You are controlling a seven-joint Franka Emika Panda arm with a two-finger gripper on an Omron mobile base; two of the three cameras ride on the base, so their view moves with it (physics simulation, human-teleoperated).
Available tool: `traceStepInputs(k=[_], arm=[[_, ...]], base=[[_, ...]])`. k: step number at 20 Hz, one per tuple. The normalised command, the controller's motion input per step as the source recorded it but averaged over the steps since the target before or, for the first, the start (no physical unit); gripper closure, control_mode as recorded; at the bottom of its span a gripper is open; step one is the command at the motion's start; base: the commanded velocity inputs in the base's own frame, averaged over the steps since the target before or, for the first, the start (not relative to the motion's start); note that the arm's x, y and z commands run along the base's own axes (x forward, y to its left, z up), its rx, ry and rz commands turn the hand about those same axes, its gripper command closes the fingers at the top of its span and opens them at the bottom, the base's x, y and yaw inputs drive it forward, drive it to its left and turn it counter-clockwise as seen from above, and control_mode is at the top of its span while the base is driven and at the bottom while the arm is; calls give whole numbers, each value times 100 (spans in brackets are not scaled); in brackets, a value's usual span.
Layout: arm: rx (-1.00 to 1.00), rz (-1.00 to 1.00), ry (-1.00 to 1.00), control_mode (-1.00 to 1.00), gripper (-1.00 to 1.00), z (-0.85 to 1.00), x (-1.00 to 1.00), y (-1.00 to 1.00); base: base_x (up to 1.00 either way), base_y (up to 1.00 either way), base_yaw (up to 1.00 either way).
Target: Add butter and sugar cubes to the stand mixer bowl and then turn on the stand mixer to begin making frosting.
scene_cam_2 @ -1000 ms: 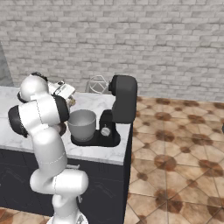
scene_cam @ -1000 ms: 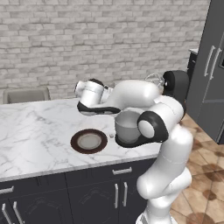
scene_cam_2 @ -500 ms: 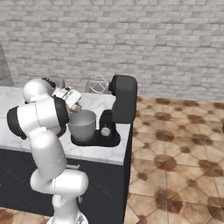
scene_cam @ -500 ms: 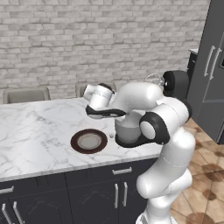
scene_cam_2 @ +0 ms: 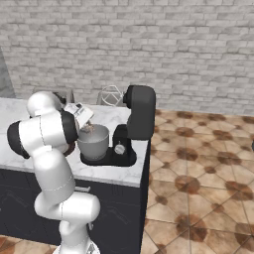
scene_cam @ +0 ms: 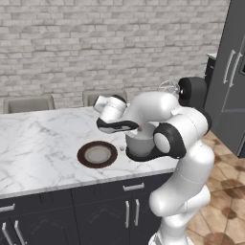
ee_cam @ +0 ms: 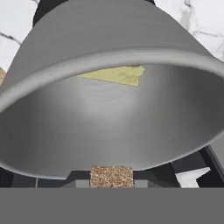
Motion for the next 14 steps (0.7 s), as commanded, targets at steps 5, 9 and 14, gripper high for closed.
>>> traceStepInputs(k=[5,9,14], arm=[[6,0,0,-100,100,-22,6,0],[5,0,0,-100,100,-27,16,0],[4,0,0,-100,100,-28,27,0]], base=[[0,0,0],[0,0,0],[0,0,0]])
